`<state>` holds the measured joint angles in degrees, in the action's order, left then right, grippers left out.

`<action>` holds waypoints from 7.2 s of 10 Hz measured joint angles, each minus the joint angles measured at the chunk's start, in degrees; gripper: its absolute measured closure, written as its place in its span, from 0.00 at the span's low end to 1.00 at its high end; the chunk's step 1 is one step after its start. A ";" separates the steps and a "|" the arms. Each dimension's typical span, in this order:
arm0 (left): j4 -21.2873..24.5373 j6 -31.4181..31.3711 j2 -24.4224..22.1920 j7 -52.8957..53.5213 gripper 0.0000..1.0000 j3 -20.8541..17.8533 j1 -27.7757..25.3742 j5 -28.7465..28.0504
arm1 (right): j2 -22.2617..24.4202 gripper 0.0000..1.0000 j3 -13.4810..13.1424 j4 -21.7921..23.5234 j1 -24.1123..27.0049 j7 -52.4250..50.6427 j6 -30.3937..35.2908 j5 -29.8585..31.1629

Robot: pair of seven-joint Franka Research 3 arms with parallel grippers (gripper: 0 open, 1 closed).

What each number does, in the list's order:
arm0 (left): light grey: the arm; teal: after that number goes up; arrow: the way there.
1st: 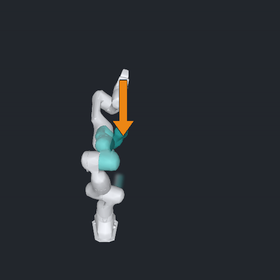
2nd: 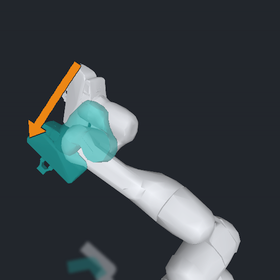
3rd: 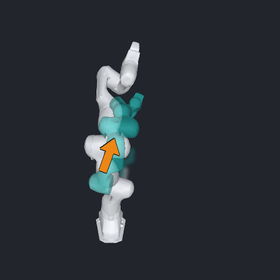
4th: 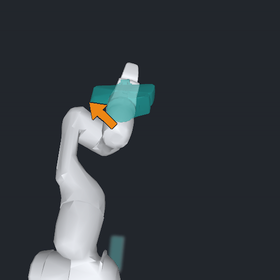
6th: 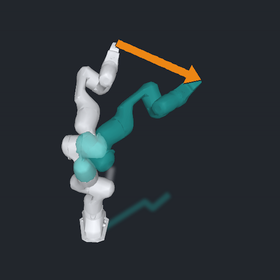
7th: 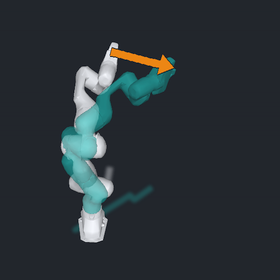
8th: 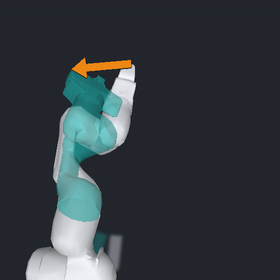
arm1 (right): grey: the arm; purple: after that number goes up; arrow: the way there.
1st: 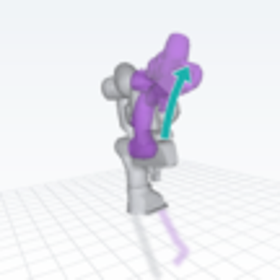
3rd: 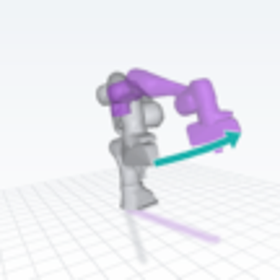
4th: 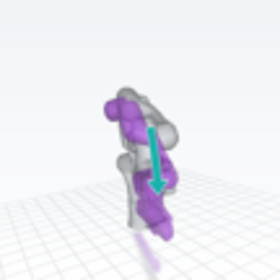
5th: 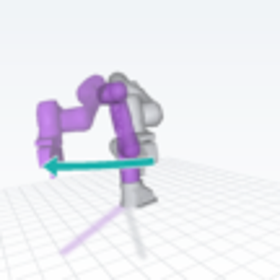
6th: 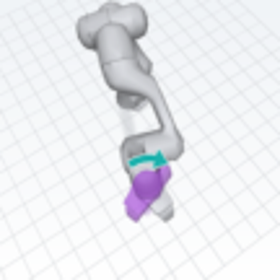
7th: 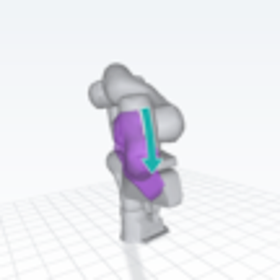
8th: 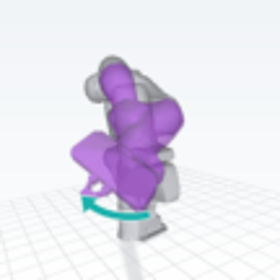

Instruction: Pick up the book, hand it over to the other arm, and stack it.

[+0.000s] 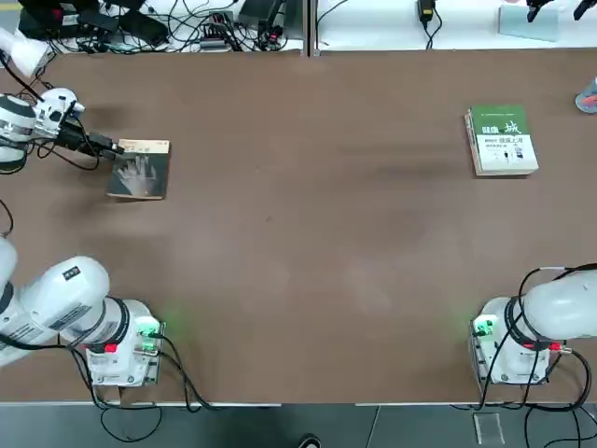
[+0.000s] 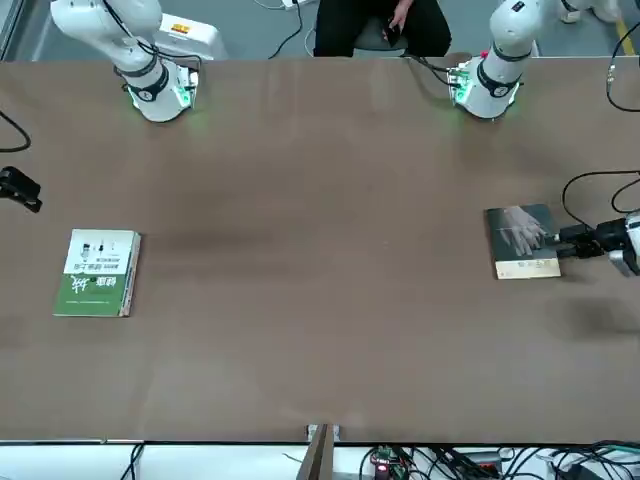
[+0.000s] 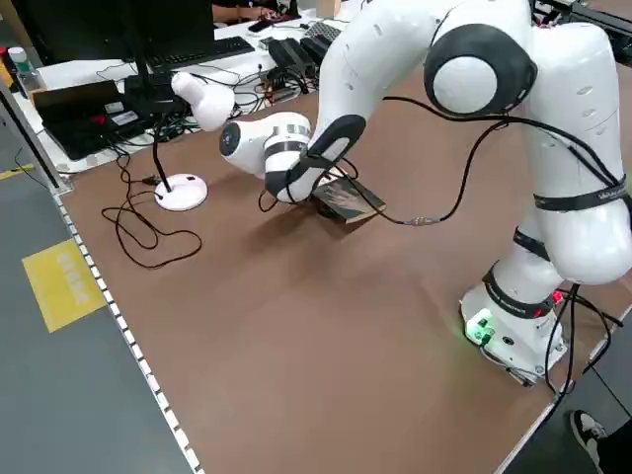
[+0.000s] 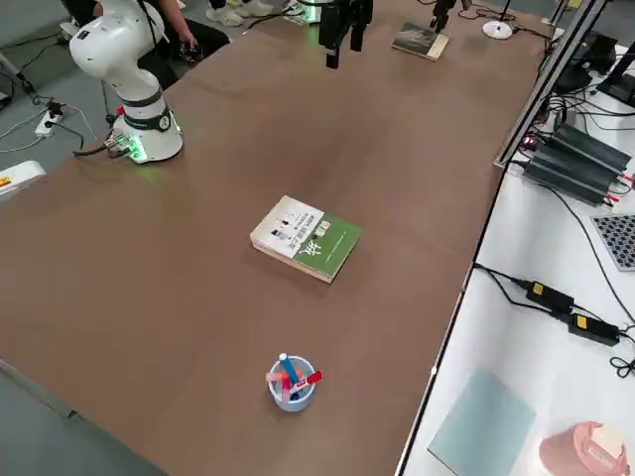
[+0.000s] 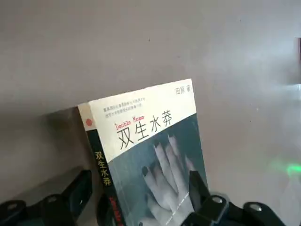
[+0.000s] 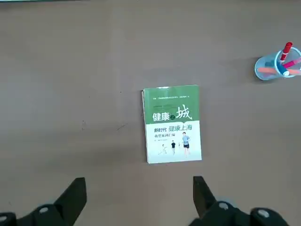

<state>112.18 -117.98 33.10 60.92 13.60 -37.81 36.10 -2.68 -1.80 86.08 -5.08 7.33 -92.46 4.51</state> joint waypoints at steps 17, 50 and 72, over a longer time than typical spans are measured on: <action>-0.28 0.00 2.01 0.29 0.16 0.63 0.02 1.00 | 0.00 0.00 0.35 0.00 0.00 -0.06 -0.99 -3.13; -11.44 14.68 0.12 -14.29 0.99 8.38 0.02 1.04 | 0.00 0.01 0.16 0.00 0.15 -0.02 -0.79 -3.45; -25.21 -3.91 -2.84 -68.00 0.99 33.16 22.33 10.21 | -0.36 0.01 0.02 1.74 2.97 -0.06 3.34 -27.05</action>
<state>86.96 -121.88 30.26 -7.07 46.76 -15.49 46.32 -3.04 -1.78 87.82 -2.11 7.27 -89.12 -22.55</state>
